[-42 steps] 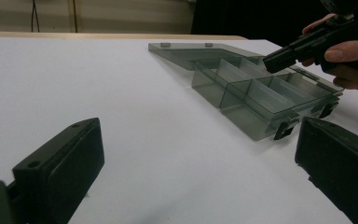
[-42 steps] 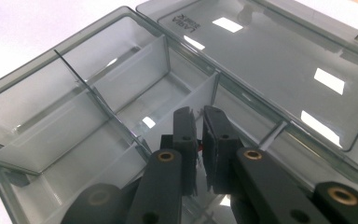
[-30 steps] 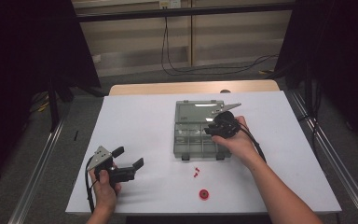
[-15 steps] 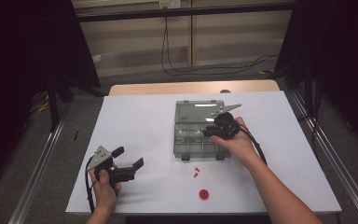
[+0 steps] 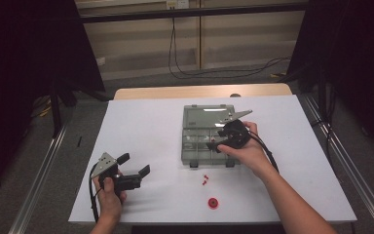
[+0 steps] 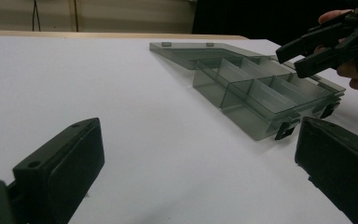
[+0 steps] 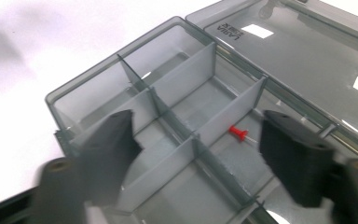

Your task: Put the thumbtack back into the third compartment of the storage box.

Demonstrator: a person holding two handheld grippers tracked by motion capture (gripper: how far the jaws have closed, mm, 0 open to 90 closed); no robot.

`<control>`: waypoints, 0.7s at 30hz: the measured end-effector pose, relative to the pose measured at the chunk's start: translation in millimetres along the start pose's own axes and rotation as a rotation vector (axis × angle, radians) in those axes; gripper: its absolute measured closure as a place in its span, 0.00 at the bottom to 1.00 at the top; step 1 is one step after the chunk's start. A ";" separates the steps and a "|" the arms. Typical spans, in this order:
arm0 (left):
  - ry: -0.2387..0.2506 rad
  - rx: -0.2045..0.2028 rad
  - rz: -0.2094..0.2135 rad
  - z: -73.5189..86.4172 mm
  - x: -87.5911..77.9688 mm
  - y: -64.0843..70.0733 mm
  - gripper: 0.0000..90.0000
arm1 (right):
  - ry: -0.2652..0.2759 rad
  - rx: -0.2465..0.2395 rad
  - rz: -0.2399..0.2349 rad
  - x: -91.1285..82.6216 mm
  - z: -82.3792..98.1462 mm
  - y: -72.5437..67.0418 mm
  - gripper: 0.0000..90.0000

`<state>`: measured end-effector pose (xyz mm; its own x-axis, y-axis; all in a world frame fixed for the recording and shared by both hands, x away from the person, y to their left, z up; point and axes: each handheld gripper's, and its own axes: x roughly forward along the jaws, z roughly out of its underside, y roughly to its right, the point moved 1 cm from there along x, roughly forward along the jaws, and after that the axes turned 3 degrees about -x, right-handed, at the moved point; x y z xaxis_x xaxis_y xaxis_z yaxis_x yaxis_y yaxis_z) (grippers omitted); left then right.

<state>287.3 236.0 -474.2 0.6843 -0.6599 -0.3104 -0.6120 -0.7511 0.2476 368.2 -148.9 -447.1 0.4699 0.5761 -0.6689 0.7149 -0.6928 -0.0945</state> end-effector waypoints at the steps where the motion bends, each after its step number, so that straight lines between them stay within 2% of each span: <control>1: -0.001 0.001 0.000 0.0 0.0 0.0 0.01 | 0.000 0.000 0.000 0.0 0.0 0.0 0.25; 6: 0.001 0.001 0.000 0.0 -0.1 -0.1 0.01 | -0.002 0.016 -0.038 -6.1 1.3 -6.9 0.00; 11: -0.001 0.002 -0.001 0.0 -0.1 -0.1 0.01 | 0.003 -0.007 -0.046 -11.3 3.9 -16.1 0.00; 21: -0.003 0.003 -0.003 0.1 -0.1 0.1 0.01 | -0.009 -0.009 -0.048 -20.1 12.6 -33.9 0.00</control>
<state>287.2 236.0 -474.2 0.6845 -0.6578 -0.3141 -0.6115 -0.7527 0.2438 327.9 -142.4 -439.7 0.4299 0.6048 -0.6703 0.7415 -0.6601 -0.1201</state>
